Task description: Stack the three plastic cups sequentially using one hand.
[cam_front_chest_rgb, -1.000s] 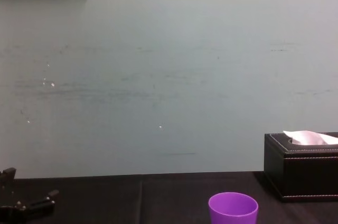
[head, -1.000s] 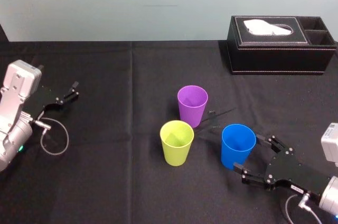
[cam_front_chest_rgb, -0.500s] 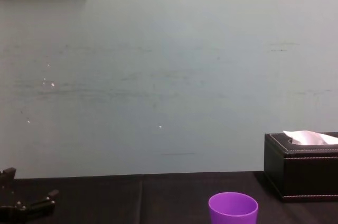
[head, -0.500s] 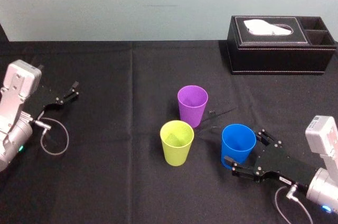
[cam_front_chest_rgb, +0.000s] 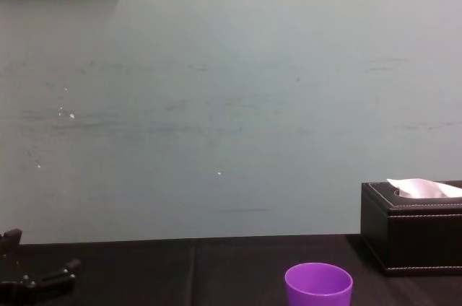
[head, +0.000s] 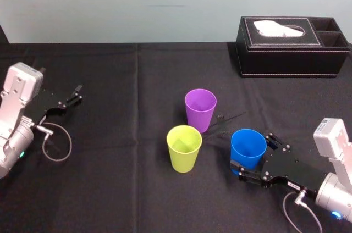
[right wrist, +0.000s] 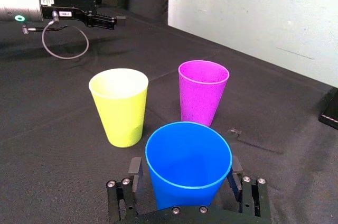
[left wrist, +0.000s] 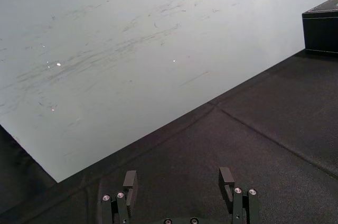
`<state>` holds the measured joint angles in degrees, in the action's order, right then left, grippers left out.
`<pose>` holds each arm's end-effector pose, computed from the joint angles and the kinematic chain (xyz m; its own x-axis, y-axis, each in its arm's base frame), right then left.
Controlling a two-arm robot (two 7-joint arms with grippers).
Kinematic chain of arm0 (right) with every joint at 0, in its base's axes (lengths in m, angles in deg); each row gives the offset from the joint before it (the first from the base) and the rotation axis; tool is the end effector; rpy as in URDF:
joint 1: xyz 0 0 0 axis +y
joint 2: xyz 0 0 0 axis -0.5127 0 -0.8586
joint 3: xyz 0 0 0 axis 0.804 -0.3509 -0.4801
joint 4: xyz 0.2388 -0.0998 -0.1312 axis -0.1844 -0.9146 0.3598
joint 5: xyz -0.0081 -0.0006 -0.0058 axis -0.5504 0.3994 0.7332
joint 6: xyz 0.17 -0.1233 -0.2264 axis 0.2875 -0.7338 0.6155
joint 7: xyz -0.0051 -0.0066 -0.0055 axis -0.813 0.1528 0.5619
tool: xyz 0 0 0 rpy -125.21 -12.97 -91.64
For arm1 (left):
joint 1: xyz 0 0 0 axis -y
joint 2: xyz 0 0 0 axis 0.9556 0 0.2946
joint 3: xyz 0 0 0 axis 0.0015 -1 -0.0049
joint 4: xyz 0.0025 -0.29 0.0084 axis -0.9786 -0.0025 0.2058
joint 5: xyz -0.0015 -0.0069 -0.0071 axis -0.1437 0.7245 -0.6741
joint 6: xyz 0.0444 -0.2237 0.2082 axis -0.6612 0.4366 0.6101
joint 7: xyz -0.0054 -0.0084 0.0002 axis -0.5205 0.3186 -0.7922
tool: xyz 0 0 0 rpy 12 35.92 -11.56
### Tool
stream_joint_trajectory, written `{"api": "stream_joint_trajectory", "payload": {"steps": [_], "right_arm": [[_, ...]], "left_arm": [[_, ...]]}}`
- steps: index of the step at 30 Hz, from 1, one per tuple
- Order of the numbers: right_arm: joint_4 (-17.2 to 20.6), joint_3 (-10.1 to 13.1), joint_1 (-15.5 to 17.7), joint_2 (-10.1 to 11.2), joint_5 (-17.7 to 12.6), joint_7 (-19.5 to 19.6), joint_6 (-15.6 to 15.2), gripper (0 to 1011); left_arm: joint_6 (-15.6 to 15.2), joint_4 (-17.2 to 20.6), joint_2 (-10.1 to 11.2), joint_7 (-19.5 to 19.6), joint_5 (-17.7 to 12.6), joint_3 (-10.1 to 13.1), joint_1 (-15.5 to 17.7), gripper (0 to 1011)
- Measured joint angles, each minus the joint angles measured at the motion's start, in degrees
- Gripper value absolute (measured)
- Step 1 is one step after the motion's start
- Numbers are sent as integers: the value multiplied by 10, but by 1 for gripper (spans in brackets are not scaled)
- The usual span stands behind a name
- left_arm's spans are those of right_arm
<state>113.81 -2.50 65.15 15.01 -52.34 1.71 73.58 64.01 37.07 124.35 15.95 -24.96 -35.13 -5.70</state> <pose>0.2871 -0.0957 -0.3102 0.7329 -0.6642 0.1476 0.6798 0.7058 -0.1994 0.3581 0.0826 -0.3022 0.2922 0.8803 0.3737 -0.9553 0.2873 0.0703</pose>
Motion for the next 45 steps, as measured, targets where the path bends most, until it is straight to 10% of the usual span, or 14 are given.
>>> {"api": "stream_joint_trajectory", "payload": {"steps": [10,32,45], "right_arm": [[1,1,1,1,0,1,1,777],[2,2,2,1,-1,1,2,729],[100,39,31,16,29,59,-49,729]], "left_arm": [[0,0,0,0,0,0,0,1011],[0,0,0,0,0,0,0,1011],[0,0,0,0,0,0,0,1011]]}}
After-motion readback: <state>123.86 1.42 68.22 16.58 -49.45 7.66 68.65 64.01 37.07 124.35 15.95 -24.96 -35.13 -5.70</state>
